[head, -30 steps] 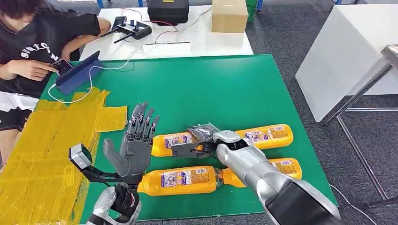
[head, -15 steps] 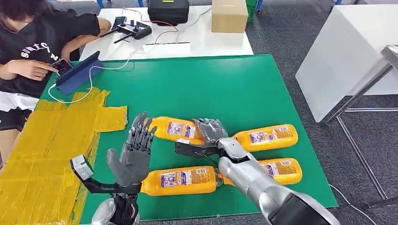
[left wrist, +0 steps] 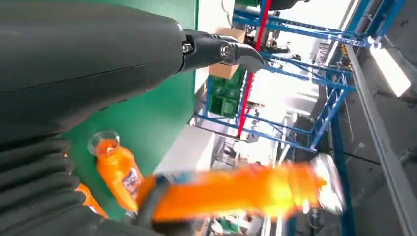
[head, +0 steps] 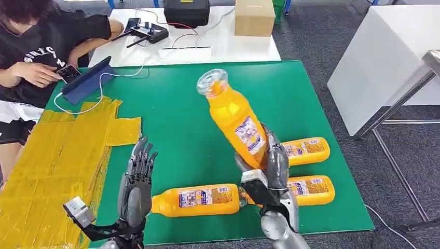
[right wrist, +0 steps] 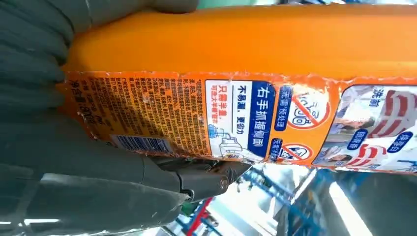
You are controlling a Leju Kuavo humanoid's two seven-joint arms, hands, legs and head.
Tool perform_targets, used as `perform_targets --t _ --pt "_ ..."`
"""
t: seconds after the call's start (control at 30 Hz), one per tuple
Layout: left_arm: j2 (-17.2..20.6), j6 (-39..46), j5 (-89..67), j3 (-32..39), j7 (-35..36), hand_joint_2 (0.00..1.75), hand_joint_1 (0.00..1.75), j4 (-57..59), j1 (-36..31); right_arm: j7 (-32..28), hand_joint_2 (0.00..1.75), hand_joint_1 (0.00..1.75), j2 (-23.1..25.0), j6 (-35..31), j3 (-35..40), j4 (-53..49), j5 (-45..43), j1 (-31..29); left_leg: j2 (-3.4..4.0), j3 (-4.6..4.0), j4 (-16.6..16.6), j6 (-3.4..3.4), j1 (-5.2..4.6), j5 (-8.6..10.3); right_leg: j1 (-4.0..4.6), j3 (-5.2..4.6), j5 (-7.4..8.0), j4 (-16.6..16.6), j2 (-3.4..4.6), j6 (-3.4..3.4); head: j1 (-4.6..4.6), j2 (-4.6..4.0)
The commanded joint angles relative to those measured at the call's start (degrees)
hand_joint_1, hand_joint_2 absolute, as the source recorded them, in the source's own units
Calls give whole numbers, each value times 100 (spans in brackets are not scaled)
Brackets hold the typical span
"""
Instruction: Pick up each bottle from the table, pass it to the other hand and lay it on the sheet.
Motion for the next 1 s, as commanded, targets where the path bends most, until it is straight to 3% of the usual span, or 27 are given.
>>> perform_targets --t 0.03,0.2,0.37,0.6,0.77,0.8,0.83,1.0 --pt "387 247 -354 -444 513 175 0 462 -428 -644 175 175 81 821 60 -1220 -1105 754 -12 10 -5 -6 2 -2 2 12 -7 -1 -14 -3 -2 0" --pt "413 187 -157 -686 702 175 0 758 -909 -713 175 175 17 1148 955 -612 -1019 565 -6 41 -8 -12 9 -11 9 41 -13 -6 -11 -6 0 0" --pt "416 187 -137 -721 715 175 0 752 -924 -732 175 175 40 1077 1019 -479 -969 527 7 48 -11 -12 10 -12 10 46 -11 -11 1 -6 -2 0" --pt "545 -99 355 -1051 776 175 0 675 -1119 -455 175 175 4 1129 1716 699 -401 -159 21 35 -13 -9 7 -5 6 32 0 -12 14 -4 0 0" --pt "562 -128 407 -1070 767 175 0 638 -1119 -382 175 175 29 1078 1788 870 -263 -258 12 32 -10 -10 7 -5 7 31 -3 -9 4 -5 -2 0" --pt "562 -128 407 -1070 767 175 0 638 -1119 -382 175 175 29 1078 1788 870 -263 -258 18 67 -11 -18 16 -19 16 66 -15 -13 6 -9 -2 0" --pt "562 -128 407 -1070 767 175 0 638 -1119 -382 175 175 29 1078 1788 870 -263 -258 13 33 -9 -9 7 -5 7 32 -4 -9 5 -5 0 0" --pt "579 -170 475 -1071 760 175 0 613 -1121 -281 175 175 14 999 1859 937 -56 -311 13 40 -9 -10 7 -9 7 38 -8 -8 3 -4 -2 0"
